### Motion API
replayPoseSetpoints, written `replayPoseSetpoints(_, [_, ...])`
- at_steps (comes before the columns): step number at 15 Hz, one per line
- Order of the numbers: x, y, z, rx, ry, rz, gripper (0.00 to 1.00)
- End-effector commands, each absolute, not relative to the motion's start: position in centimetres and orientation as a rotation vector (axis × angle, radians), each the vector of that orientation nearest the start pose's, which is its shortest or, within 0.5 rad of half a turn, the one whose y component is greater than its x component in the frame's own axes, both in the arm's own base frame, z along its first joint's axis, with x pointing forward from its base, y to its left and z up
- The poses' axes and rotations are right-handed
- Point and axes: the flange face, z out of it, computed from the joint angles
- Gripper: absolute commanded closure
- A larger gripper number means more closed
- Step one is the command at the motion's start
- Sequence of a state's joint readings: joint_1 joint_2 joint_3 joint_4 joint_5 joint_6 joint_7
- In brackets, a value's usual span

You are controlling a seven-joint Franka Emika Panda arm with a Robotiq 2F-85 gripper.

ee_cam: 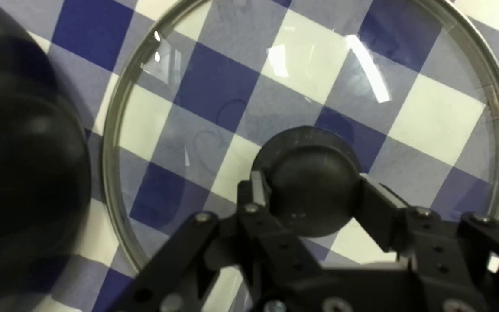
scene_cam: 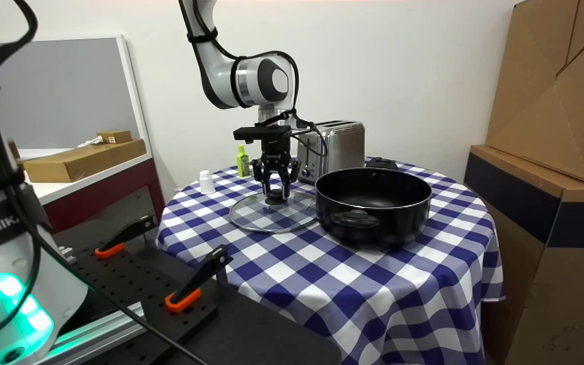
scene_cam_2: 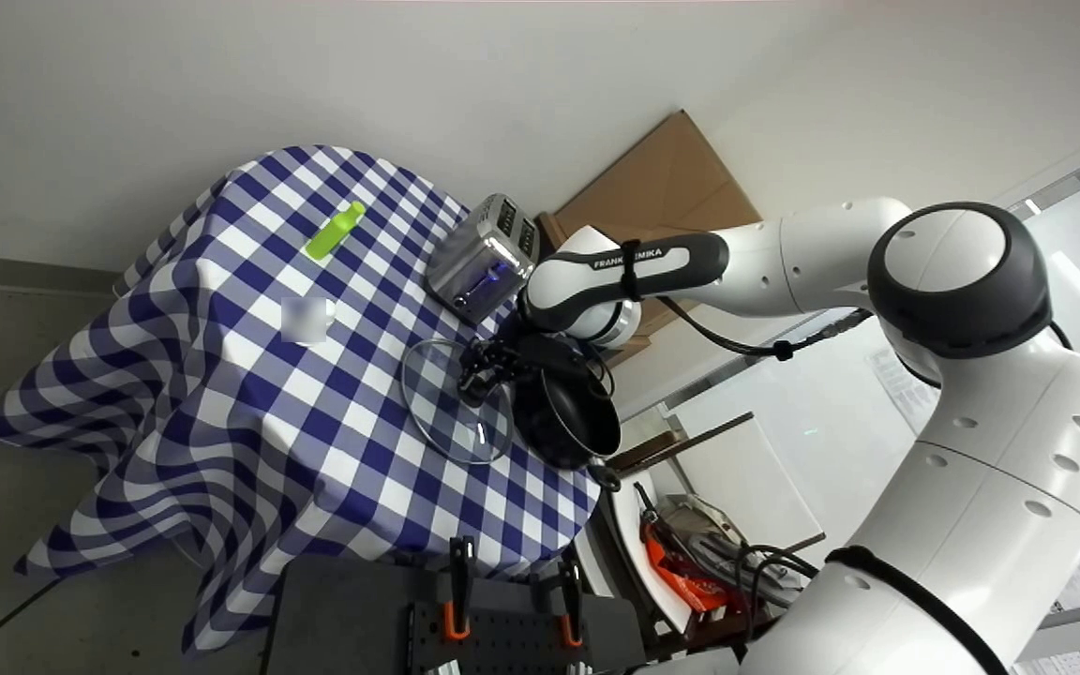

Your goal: Pick up the lid and put it on the pot, then turn on and off the toaster

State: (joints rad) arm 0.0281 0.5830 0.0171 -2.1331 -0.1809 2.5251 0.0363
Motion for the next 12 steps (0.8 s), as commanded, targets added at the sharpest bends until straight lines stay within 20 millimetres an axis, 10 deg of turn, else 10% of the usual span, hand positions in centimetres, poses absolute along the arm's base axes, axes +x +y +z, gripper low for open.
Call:
replayPoseSetpoints(1, [54.4, 2.8, 11.3, -3.205, -0.308, 0.316, 0.74])
replayPoseSetpoints(12, [52.7, 4.3, 22.4, -3.164, -0.528, 0.336, 0.74])
